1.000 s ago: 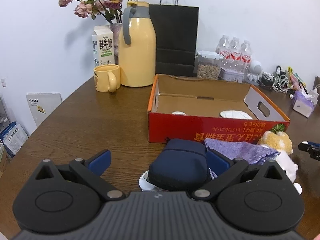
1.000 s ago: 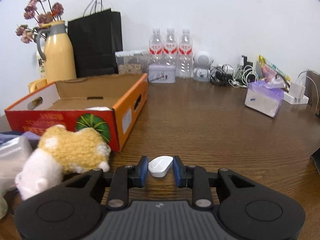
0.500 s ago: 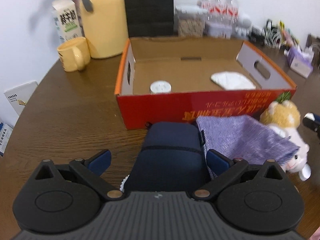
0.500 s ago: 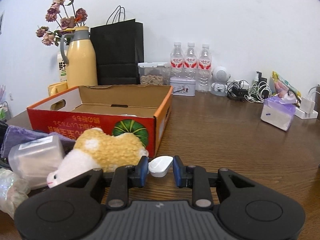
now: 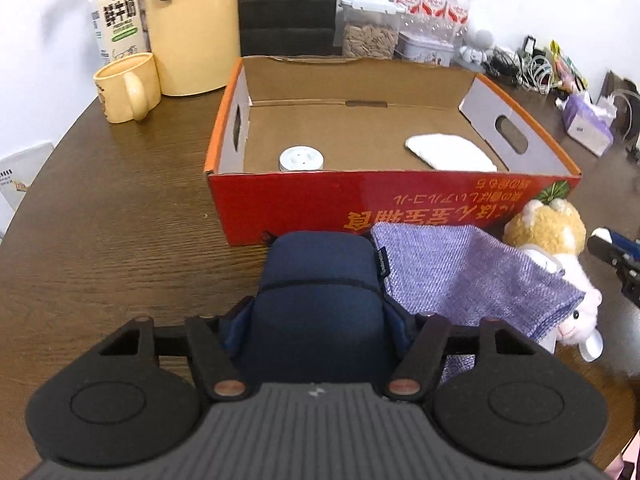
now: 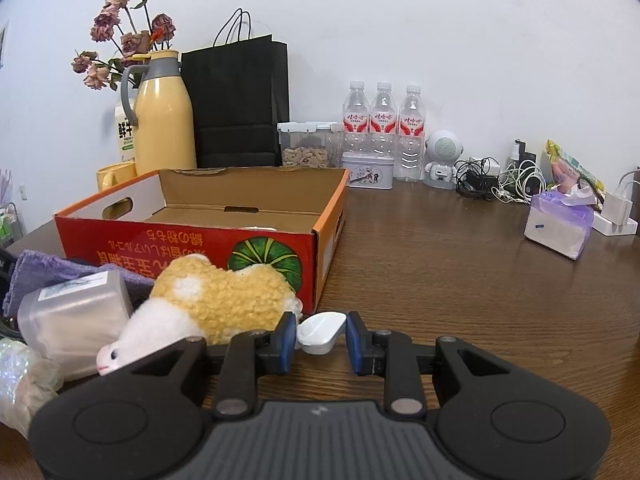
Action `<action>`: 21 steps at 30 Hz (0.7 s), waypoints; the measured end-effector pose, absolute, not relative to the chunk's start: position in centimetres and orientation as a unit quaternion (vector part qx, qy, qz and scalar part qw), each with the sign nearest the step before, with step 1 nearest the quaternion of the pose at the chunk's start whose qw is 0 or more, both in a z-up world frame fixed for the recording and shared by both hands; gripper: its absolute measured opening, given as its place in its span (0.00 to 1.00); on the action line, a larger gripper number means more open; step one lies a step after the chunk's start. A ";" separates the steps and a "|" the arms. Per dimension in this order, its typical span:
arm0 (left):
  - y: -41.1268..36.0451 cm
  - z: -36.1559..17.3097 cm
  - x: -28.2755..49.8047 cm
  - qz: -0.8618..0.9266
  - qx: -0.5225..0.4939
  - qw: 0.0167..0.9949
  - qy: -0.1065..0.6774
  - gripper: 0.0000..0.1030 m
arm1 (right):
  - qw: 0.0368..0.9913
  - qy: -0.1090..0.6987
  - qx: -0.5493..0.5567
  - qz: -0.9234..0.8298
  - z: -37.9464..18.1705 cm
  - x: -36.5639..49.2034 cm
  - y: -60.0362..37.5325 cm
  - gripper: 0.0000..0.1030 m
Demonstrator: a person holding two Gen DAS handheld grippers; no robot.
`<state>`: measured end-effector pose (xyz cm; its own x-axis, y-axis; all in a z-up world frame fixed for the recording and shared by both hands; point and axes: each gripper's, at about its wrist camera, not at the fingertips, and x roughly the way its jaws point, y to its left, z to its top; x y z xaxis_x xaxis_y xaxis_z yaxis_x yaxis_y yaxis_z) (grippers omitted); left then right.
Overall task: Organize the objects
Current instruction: 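Carry the cup and navy case into the box and open both tools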
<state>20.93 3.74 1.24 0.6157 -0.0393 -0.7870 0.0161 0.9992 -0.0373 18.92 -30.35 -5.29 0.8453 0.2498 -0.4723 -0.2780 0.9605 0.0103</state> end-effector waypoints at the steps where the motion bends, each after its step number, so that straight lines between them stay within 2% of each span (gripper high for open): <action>1: 3.8 1.4 20.8 -0.015 -0.014 0.900 0.435 0.62 | 0.960 0.242 -0.030 0.137 -5.3 18.9 -30.3 0.25; 11: 4.1 4.4 17.6 -0.019 -0.021 0.929 0.368 0.62 | 0.961 0.233 -0.033 0.142 -4.9 18.6 -30.1 0.25; 21: 4.1 8.7 17.4 -0.010 -0.016 0.956 0.292 0.62 | 0.968 0.179 -0.040 0.173 -0.4 18.7 -28.2 0.25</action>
<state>17.42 4.09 8.66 0.8298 -0.0284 -0.5574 0.0096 0.9993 -0.0365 18.74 -28.21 -0.40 0.8767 0.3196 -0.3594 -0.3482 0.9373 -0.0158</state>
